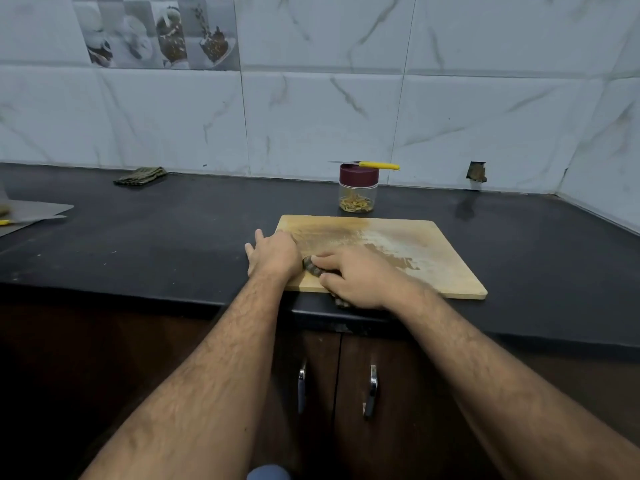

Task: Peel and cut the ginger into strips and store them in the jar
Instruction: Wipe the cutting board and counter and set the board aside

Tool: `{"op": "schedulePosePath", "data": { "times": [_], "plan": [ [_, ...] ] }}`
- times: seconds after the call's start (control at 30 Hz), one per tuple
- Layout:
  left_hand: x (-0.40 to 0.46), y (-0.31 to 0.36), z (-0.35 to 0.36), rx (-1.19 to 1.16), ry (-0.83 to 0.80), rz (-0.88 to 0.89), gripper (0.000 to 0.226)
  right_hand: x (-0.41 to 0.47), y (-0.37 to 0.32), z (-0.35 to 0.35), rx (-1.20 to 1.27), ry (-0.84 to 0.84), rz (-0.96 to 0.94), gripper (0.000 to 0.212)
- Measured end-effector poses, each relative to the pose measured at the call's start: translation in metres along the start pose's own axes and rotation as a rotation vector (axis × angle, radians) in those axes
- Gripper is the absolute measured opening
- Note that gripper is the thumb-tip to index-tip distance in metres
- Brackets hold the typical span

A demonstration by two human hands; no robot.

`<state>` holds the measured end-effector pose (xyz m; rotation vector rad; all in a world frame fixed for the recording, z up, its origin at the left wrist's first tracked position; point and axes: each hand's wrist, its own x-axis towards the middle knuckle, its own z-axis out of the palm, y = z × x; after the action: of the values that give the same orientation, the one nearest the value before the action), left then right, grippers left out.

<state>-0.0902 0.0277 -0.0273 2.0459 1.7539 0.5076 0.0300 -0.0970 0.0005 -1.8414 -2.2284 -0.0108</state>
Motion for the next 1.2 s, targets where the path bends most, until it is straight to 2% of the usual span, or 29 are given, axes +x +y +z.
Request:
{"op": "schedulePosePath", "data": {
  "times": [0.13,0.2,0.27,0.33,0.43,0.5,0.6,0.73,0.9,1.0,1.2],
  "plan": [
    [-0.006,0.0,-0.002,-0.006,0.017,0.039,0.029,-0.029,0.007,-0.01,0.029,-0.025,-0.179,0.042],
    [-0.011,0.002,-0.003,0.022,0.034,0.081,0.034,-0.04,0.024,-0.02,0.021,-0.047,-0.131,0.043],
    [-0.017,0.005,-0.006,0.06,0.044,0.103,0.036,-0.044,0.046,-0.03,0.049,-0.05,-0.001,0.043],
    [-0.022,0.007,-0.009,0.109,0.058,0.117,0.036,-0.041,0.065,-0.039,0.099,0.025,0.166,0.037],
    [-0.025,0.008,-0.008,0.179,0.112,0.181,0.035,-0.027,0.068,-0.042,0.132,0.129,0.271,0.031],
    [-0.023,0.008,-0.007,0.226,0.118,0.18,0.033,-0.013,0.055,-0.036,0.15,0.143,0.269,0.032],
    [-0.018,0.013,-0.01,0.263,0.112,0.157,0.031,0.002,0.037,-0.022,0.116,0.07,0.252,0.032],
    [-0.021,0.036,-0.003,0.184,0.167,0.283,0.032,0.001,0.031,-0.018,0.053,0.065,0.231,0.03],
    [-0.027,0.041,0.011,0.228,0.061,0.305,0.042,-0.011,0.037,-0.008,-0.095,-0.032,0.2,0.047],
    [-0.025,0.04,0.011,0.292,0.029,0.334,0.04,-0.005,0.036,-0.002,-0.143,-0.001,0.196,0.047],
    [-0.02,0.038,0.013,0.347,-0.011,0.341,0.048,0.04,0.05,0.001,-0.175,-0.059,0.285,0.049]
  ]
}}
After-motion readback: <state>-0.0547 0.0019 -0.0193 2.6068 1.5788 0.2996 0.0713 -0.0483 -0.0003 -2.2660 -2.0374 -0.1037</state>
